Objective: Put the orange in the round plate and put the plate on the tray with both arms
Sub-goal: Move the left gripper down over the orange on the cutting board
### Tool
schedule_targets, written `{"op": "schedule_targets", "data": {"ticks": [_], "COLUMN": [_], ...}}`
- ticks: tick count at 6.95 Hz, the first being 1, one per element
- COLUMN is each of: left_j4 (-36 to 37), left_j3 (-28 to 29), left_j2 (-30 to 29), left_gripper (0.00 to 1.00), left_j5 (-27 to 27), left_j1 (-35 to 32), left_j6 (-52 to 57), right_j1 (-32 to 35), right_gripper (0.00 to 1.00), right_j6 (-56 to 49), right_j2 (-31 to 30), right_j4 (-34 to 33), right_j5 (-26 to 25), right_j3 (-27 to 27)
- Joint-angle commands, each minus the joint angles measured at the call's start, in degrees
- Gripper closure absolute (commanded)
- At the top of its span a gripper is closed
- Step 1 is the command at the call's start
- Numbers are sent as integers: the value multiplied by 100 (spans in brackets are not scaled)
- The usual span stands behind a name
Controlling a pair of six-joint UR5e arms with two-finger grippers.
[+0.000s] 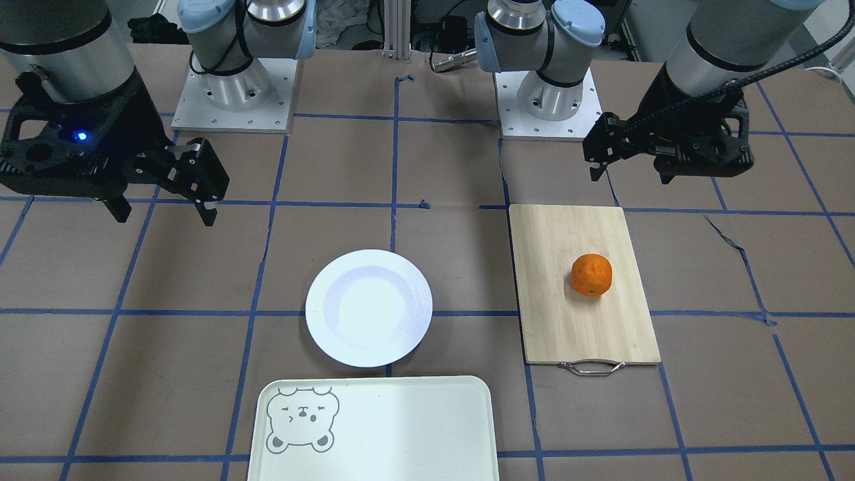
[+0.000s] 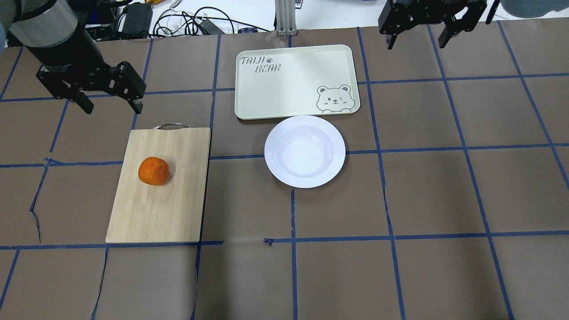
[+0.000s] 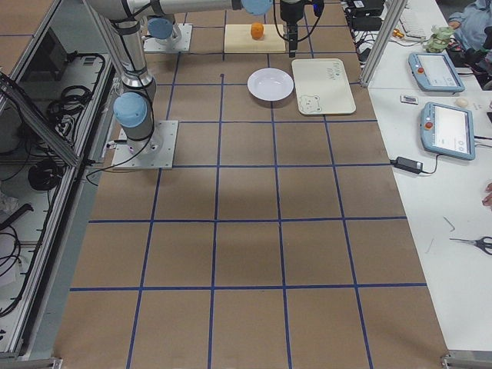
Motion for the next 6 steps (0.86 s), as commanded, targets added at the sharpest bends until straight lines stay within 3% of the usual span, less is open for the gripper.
{"op": "schedule_targets", "data": {"ticks": [1, 3, 5, 6], "left_j4": [46, 203, 1280, 1312], "left_j3": [-9, -349, -1042, -1307], "left_j2": [-63, -230, -475, -563], "left_gripper": [0, 0, 0, 0], "left_j5": [23, 6, 6, -11], "left_j1": [56, 109, 361, 677], "left_j6": [-9, -9, 17, 70], "right_j1": [0, 0, 0, 0], "right_gripper": [0, 0, 0, 0], "right_j6": [0, 0, 8, 52], "right_j2": [14, 32, 23, -20], "right_j4": [-4, -4, -4, -4], "right_j5": [20, 20, 20, 20], "right_j3": [0, 0, -9, -9]}}
